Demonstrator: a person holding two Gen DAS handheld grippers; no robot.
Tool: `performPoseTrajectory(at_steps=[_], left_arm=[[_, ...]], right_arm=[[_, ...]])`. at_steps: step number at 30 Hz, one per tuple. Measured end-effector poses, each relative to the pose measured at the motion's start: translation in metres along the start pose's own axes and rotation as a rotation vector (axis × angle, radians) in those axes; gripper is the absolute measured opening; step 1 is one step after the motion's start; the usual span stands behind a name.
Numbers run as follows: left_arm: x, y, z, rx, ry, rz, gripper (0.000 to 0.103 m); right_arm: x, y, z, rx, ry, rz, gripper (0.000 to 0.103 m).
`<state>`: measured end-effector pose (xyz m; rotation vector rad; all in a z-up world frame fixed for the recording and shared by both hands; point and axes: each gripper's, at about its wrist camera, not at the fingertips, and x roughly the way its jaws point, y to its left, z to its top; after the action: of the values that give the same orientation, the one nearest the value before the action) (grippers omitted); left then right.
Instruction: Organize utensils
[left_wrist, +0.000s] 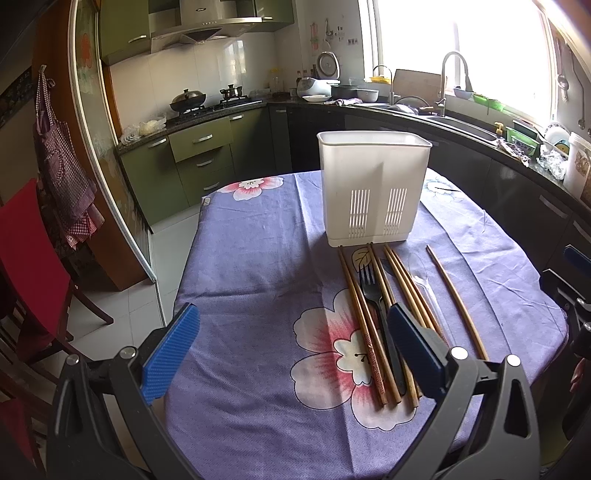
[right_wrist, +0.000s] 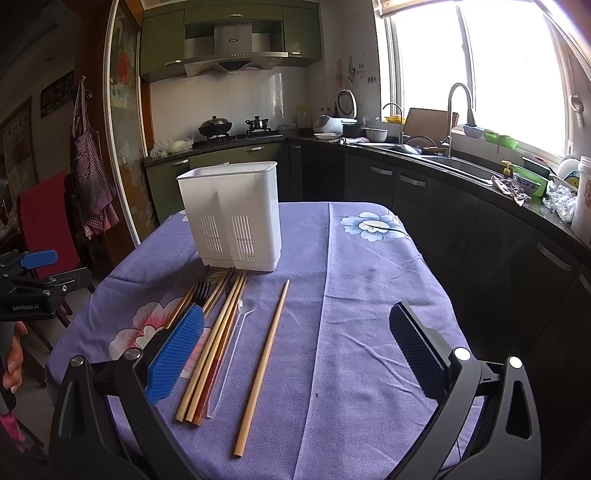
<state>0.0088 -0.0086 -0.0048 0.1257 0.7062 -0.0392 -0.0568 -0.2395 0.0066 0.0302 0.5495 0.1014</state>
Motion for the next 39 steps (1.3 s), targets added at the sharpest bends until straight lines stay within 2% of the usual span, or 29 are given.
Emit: performPoseTrajectory(at_steps=[12, 17, 21, 23, 25, 26, 28, 30, 32, 34, 39], left_arm=[[0.02, -0.02, 0.008, 0.036, 0.041, 0.009, 0.097], [0.037, -0.02, 0.016, 0.012, 0.101, 0.013, 0.097], [0.057, -0.018, 0.027, -0.007, 0.179, 0.034, 0.096], [0.069, -0.018, 0.031, -0.02, 0.237, 0.005, 0.084], [0.081, -0.022, 0.034, -0.028, 0.303, -0.034, 0.067], [0.087, -0.025, 0.034, -0.03, 0.333, -0.059, 0.064], [0.1, -0.035, 0.034, -0.027, 0.413, -0.127, 0.046], [0.11, -0.045, 0.034, -0.026, 0.467, -0.181, 0.038], [0.119, -0.056, 0.037, -0.02, 0.499, -0.201, 0.033], [0.126, -0.067, 0.038, -0.002, 0.516, -0.206, 0.019], [0.144, -0.079, 0.037, -0.007, 0.583, -0.212, 0.01]], right_arm=[[0.022, -0.02, 0.0, 0.024, 0.032, -0.001, 0.099], [0.03, -0.028, 0.006, 0.027, 0.048, 0.015, 0.099], [0.034, -0.035, 0.015, 0.059, 0.078, 0.046, 0.099], [0.039, -0.044, 0.019, 0.11, 0.112, 0.087, 0.099], [0.043, -0.051, 0.02, 0.155, 0.154, 0.105, 0.099], [0.046, -0.055, 0.021, 0.181, 0.171, 0.114, 0.099], [0.046, -0.06, 0.019, 0.198, 0.176, 0.121, 0.099], [0.046, -0.063, 0.017, 0.204, 0.173, 0.11, 0.099], [0.048, -0.068, 0.014, 0.218, 0.181, 0.117, 0.099], [0.05, -0.07, 0.01, 0.229, 0.192, 0.118, 0.099], [0.051, -0.075, 0.008, 0.238, 0.194, 0.114, 0.099]])
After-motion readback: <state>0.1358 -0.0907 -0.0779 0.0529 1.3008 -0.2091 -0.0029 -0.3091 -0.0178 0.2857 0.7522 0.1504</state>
